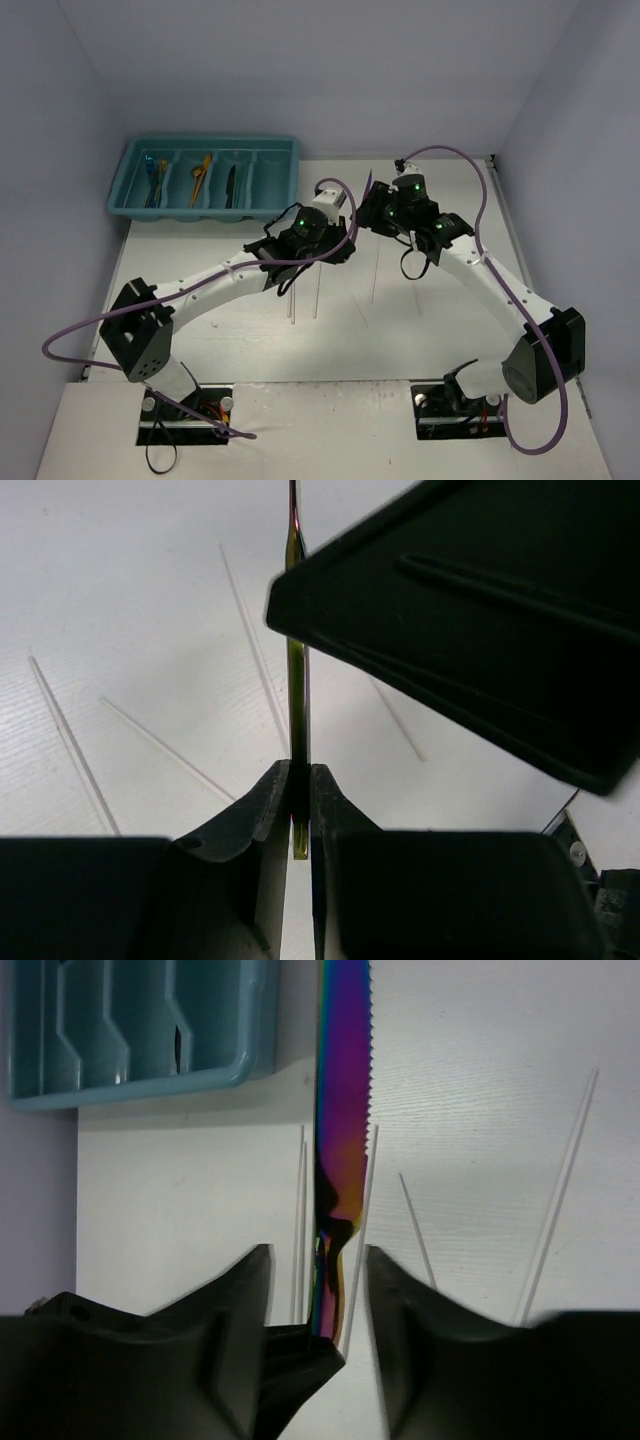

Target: Sort the eating utensils into containers

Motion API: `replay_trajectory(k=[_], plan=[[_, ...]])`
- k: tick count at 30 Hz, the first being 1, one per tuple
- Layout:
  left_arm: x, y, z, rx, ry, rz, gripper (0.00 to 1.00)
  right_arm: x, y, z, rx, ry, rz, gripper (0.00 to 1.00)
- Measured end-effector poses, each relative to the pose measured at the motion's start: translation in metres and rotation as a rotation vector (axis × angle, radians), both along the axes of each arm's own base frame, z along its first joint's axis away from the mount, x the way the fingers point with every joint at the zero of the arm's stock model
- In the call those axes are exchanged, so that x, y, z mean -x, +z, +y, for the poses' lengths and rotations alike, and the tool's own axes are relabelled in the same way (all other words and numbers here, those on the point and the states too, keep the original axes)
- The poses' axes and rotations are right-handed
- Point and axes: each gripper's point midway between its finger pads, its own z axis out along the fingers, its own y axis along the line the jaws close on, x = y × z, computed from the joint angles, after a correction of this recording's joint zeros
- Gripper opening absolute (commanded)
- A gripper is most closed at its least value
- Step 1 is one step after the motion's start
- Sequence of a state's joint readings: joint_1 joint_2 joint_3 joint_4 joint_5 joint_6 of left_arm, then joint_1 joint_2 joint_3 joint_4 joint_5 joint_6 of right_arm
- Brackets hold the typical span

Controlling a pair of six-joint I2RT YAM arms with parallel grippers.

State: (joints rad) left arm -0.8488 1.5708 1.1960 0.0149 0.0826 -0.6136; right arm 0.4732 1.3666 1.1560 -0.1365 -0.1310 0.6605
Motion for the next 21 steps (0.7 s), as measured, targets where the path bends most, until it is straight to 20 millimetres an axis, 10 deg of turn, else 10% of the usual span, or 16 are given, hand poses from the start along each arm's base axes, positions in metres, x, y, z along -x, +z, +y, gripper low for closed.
replay_trajectory(k=[8, 21], plan=[[-0.016, -0.028, 0.045, -0.074, 0.089, 0.046, 0.0, -0.007, 0.004, -0.02, 0.02, -0.05, -0.029, 0.67], [-0.154, -0.007, 0.242, -0.294, 0.455, -0.001, 0.0, -0.008, -0.029, -0.14, 0.15, -0.286, 0.007, 0.66]])
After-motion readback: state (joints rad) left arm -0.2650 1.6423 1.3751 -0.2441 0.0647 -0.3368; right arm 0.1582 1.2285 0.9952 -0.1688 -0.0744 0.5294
